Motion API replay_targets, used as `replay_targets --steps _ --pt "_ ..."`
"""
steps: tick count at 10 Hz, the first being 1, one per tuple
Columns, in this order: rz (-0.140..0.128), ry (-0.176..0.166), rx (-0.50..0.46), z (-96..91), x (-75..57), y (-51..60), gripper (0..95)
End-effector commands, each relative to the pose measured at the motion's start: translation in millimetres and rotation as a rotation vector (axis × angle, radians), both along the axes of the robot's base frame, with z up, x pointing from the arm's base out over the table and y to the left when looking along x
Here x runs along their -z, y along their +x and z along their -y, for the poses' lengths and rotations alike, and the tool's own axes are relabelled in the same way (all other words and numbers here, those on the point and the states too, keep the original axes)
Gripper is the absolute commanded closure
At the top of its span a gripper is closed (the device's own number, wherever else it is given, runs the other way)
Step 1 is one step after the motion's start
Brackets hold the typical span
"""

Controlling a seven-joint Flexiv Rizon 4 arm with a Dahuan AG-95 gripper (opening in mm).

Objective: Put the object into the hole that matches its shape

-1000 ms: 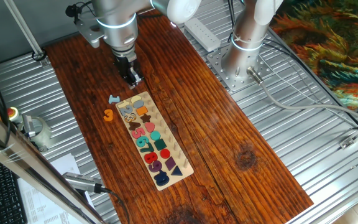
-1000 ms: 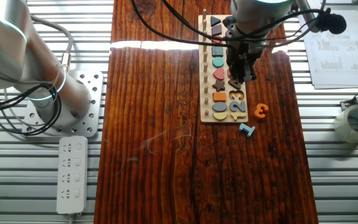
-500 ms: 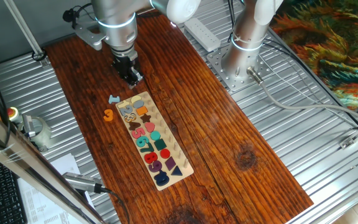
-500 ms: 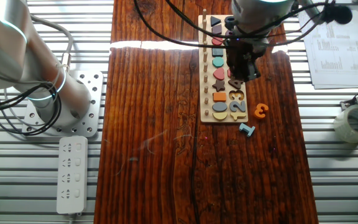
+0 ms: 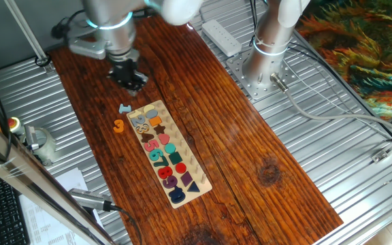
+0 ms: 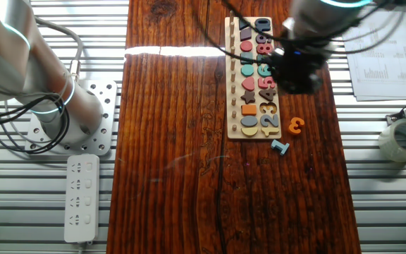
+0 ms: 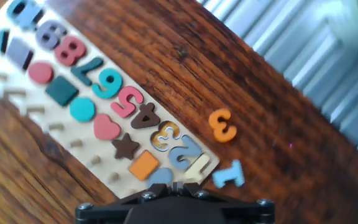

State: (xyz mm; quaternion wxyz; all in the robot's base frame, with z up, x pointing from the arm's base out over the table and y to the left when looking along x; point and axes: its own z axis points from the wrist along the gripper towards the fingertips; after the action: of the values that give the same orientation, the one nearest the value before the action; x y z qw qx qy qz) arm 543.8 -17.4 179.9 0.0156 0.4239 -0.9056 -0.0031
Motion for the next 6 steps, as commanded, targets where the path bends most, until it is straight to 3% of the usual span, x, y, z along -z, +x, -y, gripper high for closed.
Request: replay_targets --steps 1,2,3,5,6 --pt "-0.047 0.012 -0.344 9.5 15.6 49.4 95.0" --pt "-0.049 0.023 -0.445 8.0 22.0 57.1 95.0" --pt "-0.047 0.026 -0.481 7.2 24.3 58.1 95.0" --pt "-0.060 -0.040 -0.708 3.0 30.2 58.8 95.0" --pt "-0.054 -0.042 -0.801 2.4 33.6 59.4 95.0"
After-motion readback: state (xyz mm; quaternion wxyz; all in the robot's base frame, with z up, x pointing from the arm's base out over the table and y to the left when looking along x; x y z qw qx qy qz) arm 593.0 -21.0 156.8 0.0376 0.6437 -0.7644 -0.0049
